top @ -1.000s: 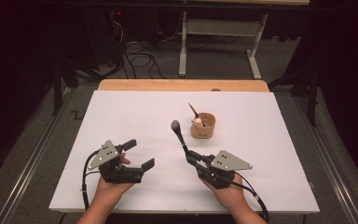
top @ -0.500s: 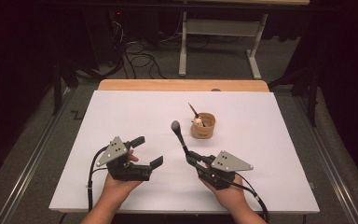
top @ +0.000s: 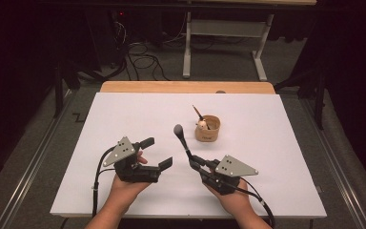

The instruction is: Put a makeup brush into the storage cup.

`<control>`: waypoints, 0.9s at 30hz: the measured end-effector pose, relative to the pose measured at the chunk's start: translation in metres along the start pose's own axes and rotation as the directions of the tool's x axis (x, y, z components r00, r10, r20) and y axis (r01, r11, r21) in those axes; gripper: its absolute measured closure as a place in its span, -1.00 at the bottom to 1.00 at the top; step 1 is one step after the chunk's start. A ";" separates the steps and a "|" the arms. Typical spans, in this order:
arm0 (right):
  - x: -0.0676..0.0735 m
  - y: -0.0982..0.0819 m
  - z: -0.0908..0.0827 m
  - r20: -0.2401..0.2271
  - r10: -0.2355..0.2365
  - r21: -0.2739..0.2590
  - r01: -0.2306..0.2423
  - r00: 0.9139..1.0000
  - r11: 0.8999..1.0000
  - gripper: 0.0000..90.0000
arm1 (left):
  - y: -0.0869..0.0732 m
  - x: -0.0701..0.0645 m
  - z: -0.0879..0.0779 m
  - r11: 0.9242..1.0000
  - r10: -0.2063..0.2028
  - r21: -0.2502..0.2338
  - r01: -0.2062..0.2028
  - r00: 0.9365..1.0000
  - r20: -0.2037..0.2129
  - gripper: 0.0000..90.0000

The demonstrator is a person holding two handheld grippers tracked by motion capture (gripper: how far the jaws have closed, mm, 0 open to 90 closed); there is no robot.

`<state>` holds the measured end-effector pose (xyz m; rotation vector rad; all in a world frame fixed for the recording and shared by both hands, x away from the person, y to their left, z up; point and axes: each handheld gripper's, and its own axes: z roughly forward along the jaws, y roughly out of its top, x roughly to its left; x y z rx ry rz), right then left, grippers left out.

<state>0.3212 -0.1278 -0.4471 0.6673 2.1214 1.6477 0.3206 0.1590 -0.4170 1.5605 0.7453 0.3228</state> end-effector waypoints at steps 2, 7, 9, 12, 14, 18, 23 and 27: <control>0.000 0.000 0.000 -0.002 0.003 -0.001 -0.003 1.000 1.000 0.80 | 0.001 -0.001 0.002 1.000 0.001 0.007 -0.001 1.000 0.008 -0.82; 0.001 0.000 0.000 -0.005 0.000 -0.003 0.000 1.000 1.000 0.80 | 0.002 -0.003 0.009 1.000 -0.010 0.017 0.010 0.999 0.033 -0.74; 0.001 0.000 0.001 -0.008 -0.001 -0.002 0.001 1.000 1.000 0.80 | 0.003 -0.004 0.012 1.000 -0.016 0.014 0.016 0.999 0.043 -0.68; 0.001 0.000 0.001 -0.015 -0.001 0.002 0.001 1.000 1.000 0.79 | 0.004 -0.005 0.016 1.000 -0.022 0.018 0.021 0.999 0.050 -0.63; 0.002 -0.001 0.001 -0.015 0.000 0.007 0.000 1.000 1.000 0.80 | 0.005 -0.006 0.019 1.000 -0.029 0.014 0.028 0.998 0.058 -0.61; 0.002 -0.001 0.002 -0.020 -0.010 -0.002 0.010 1.000 1.000 0.80 | 0.007 -0.006 0.023 0.999 -0.048 0.009 0.048 0.996 0.081 -0.50; 0.003 -0.001 0.002 -0.021 -0.004 0.006 0.004 1.000 1.000 0.80 | 0.007 -0.004 0.025 0.997 -0.083 0.009 0.083 0.988 0.133 -0.26; 0.004 -0.002 0.003 -0.027 -0.001 0.008 0.001 1.000 1.000 0.80 | 0.008 -0.004 0.026 0.995 -0.095 0.003 0.095 0.984 0.148 -0.12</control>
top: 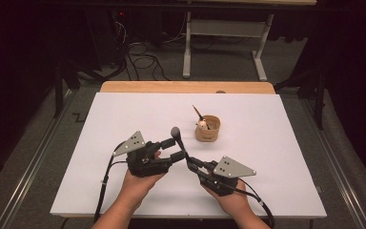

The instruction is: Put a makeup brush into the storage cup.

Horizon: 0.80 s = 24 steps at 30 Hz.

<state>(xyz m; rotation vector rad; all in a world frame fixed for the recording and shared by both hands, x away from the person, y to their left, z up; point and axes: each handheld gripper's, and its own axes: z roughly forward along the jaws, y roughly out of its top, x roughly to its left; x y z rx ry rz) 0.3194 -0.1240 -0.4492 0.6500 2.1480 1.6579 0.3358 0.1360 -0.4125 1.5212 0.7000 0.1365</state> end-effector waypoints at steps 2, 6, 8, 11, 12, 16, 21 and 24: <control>0.000 0.000 0.000 -0.001 -0.001 -0.002 0.001 1.000 1.000 0.80 | 0.000 0.000 0.000 1.000 0.000 -0.005 0.000 1.000 -0.007 -0.05; 0.001 0.000 0.001 -0.004 -0.017 -0.003 0.017 1.000 1.000 0.80 | 0.000 0.002 0.001 1.000 -0.015 -0.007 0.015 1.000 0.004 0.09; 0.002 0.000 0.001 0.000 -0.007 0.002 0.007 1.000 1.000 0.80 | 0.000 0.002 0.002 1.000 -0.030 -0.007 0.030 1.000 0.007 0.15; 0.002 0.000 0.001 0.001 -0.006 0.002 0.006 1.000 1.000 0.80 | 0.000 0.004 0.003 0.999 -0.049 -0.011 0.049 0.999 0.024 0.24; 0.002 0.000 0.001 0.002 -0.006 0.002 0.006 1.000 1.000 0.80 | 0.000 0.004 0.003 0.999 -0.051 -0.013 0.051 0.998 0.027 0.27; 0.002 0.000 0.001 0.000 -0.008 0.003 0.008 1.000 1.000 0.80 | 0.000 0.004 0.004 0.998 -0.059 -0.012 0.059 0.998 0.035 0.36; 0.003 -0.001 0.002 -0.002 -0.008 0.004 0.008 1.000 1.000 0.79 | 0.000 0.004 0.005 0.998 -0.067 -0.017 0.068 0.997 0.046 0.47; 0.003 -0.001 0.002 -0.005 -0.009 0.000 0.009 1.000 1.000 0.80 | -0.001 0.004 0.005 0.997 -0.076 -0.020 0.077 0.996 0.054 0.50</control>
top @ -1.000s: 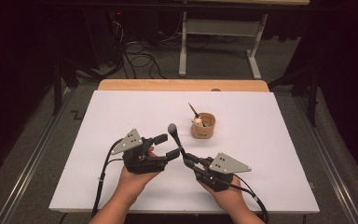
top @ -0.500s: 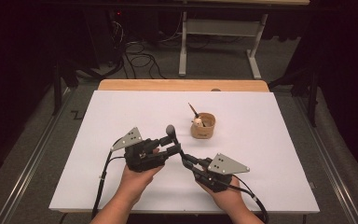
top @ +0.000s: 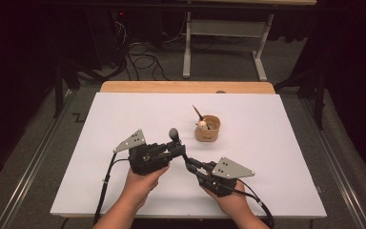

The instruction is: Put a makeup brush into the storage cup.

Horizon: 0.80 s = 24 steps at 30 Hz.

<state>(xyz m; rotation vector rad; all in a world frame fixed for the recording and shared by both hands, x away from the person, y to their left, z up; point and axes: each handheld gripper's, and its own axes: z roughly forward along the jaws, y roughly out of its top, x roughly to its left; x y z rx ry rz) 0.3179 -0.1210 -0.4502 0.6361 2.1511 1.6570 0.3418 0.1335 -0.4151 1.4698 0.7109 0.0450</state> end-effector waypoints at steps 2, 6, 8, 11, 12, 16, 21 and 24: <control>0.000 0.000 0.000 0.001 -0.007 0.000 0.007 1.000 1.000 0.80 | 0.000 0.000 0.000 1.000 -0.002 -0.001 0.002 1.000 0.000 0.52; -0.001 0.000 0.000 0.000 -0.015 -0.005 0.015 1.000 1.000 0.80 | -0.001 0.000 0.000 1.000 -0.003 -0.008 0.003 1.000 0.003 0.55; -0.001 0.000 -0.001 0.001 -0.013 -0.003 0.013 1.000 1.000 0.80 | -0.001 0.001 -0.001 1.000 -0.005 -0.006 0.005 1.000 0.003 0.56; -0.001 0.000 -0.001 0.000 -0.013 -0.003 0.013 1.000 1.000 0.80 | -0.003 0.002 -0.002 1.000 -0.013 -0.017 0.013 1.000 0.009 0.60; -0.001 0.000 -0.001 0.000 -0.016 -0.002 0.016 1.000 1.000 0.80 | -0.003 0.002 -0.002 1.000 -0.014 -0.022 0.014 1.000 0.011 0.62; -0.001 0.000 0.000 0.000 -0.016 -0.002 0.016 1.000 1.000 0.80 | -0.004 0.001 -0.002 1.000 -0.004 -0.016 0.004 1.000 0.005 0.70; -0.001 0.000 -0.001 0.003 -0.007 0.001 0.007 1.000 1.000 0.79 | -0.004 0.002 -0.002 1.000 -0.013 -0.023 0.013 1.000 0.009 0.72; -0.001 0.000 -0.001 0.003 -0.008 0.001 0.008 1.000 1.000 0.79 | -0.004 0.003 -0.002 1.000 -0.016 -0.023 0.017 1.000 0.009 0.72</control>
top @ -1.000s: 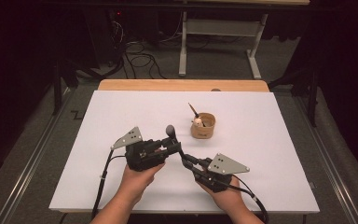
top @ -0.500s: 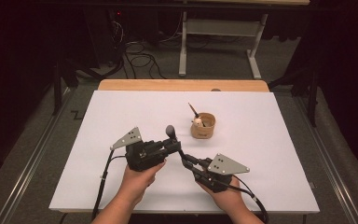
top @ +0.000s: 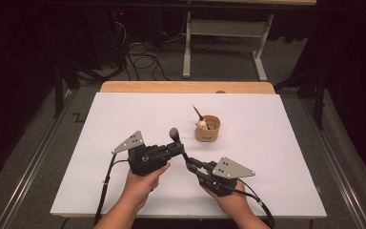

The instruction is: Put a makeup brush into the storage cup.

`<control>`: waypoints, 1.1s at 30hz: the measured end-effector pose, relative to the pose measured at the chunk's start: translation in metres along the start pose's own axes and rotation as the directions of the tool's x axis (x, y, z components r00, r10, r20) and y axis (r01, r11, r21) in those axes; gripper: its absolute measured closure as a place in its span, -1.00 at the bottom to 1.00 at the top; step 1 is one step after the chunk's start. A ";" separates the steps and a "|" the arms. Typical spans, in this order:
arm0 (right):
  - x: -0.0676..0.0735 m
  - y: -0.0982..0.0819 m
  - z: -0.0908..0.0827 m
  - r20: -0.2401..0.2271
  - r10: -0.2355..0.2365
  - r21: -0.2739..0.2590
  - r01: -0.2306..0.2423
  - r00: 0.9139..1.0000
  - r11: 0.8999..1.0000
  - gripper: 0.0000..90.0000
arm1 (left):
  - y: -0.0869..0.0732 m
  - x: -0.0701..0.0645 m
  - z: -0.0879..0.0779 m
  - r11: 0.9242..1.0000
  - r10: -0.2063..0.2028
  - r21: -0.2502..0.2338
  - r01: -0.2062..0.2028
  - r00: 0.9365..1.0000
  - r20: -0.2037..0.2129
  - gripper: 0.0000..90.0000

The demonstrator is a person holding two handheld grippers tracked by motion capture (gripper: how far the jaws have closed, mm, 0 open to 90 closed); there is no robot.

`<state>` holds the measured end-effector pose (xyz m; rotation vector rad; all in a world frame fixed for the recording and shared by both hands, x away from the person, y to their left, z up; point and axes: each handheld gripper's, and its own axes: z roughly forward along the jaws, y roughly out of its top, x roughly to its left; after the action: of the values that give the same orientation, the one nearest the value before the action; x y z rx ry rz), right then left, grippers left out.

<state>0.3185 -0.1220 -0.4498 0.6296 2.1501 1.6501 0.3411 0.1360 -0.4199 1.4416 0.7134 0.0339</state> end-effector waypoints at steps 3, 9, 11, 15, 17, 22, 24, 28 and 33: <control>0.000 0.000 0.000 0.000 0.006 0.002 -0.006 1.000 1.000 0.79 | 0.000 0.000 0.000 1.000 -0.004 -0.005 0.004 1.000 0.000 0.73; 0.000 0.000 0.000 0.002 0.008 0.000 -0.008 1.000 1.000 0.79 | -0.001 -0.001 0.000 1.000 0.005 -0.008 -0.005 1.000 -0.009 0.73; 0.000 0.000 0.001 -0.004 0.013 0.000 -0.013 1.000 1.000 0.77 | -0.001 -0.002 0.000 1.000 0.019 -0.006 -0.019 1.000 -0.016 0.73; 0.001 -0.001 0.002 -0.014 -0.006 0.007 0.006 1.000 1.000 0.59 | -0.001 -0.007 0.001 0.997 0.078 0.017 -0.077 0.996 -0.049 0.73; 0.002 -0.001 0.003 -0.012 -0.008 0.019 0.009 1.000 1.000 0.54 | -0.002 -0.012 0.003 0.992 0.122 0.042 -0.120 0.990 -0.067 0.74; 0.003 -0.001 0.005 -0.011 0.007 0.025 -0.007 1.000 1.000 0.49 | -0.002 -0.021 0.007 0.979 0.196 0.085 -0.188 0.976 -0.097 0.74; 0.003 -0.001 0.005 -0.009 0.007 0.025 -0.007 1.000 1.000 0.48 | -0.003 -0.023 0.009 0.973 0.219 0.104 -0.208 0.970 -0.105 0.74; 0.002 0.000 0.004 -0.003 0.013 0.020 -0.013 1.000 1.000 0.46 | -0.005 -0.027 0.013 0.961 0.254 0.144 -0.237 0.960 -0.116 0.73; 0.001 0.001 0.003 0.001 0.017 0.014 -0.017 1.000 1.000 0.47 | -0.007 -0.030 0.016 0.949 0.286 0.171 -0.263 0.950 -0.122 0.74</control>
<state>0.3196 -0.1189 -0.4494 0.6537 2.1632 1.6443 0.3219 0.1077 -0.4144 1.6920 0.6385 0.3101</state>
